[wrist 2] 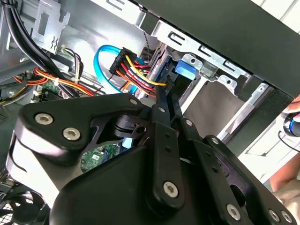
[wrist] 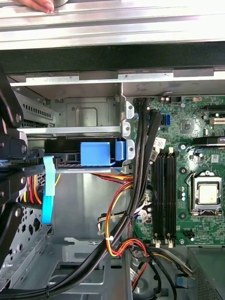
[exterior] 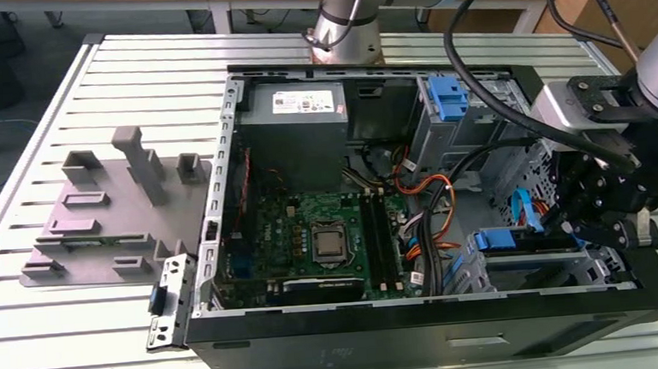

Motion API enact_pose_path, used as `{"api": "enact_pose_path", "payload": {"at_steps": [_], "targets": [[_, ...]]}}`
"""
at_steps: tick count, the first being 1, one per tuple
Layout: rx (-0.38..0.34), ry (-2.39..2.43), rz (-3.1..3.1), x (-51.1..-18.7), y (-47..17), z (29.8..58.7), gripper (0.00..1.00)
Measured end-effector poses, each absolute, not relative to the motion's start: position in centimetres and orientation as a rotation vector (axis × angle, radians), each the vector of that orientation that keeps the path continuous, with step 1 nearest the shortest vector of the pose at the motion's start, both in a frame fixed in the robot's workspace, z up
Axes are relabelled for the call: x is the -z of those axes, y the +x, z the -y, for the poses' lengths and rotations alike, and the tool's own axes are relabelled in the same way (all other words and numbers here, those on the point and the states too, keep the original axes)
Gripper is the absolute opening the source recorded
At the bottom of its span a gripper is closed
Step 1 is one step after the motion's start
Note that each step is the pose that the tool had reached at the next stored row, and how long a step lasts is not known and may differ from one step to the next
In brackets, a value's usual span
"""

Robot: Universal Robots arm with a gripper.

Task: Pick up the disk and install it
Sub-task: 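Insert the second disk wire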

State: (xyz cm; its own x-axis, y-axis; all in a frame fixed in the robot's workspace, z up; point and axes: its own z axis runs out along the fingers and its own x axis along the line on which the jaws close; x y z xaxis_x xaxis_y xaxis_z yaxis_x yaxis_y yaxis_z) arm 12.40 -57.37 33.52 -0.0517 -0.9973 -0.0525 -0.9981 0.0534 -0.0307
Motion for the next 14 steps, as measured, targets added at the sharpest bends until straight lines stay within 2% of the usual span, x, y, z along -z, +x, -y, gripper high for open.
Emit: {"api": "enact_pose_path", "payload": {"at_steps": [4, 5, 14], "targets": [[-0.022, -2.121, -2.236, -33.50, 12.39, 57.37, 0.17], [-0.022, -2.121, -2.236, -33.50, 12.39, 57.37, 0.24], [-0.021, -2.121, -2.236, -33.49, 12.72, 57.23, 0.24]]}}
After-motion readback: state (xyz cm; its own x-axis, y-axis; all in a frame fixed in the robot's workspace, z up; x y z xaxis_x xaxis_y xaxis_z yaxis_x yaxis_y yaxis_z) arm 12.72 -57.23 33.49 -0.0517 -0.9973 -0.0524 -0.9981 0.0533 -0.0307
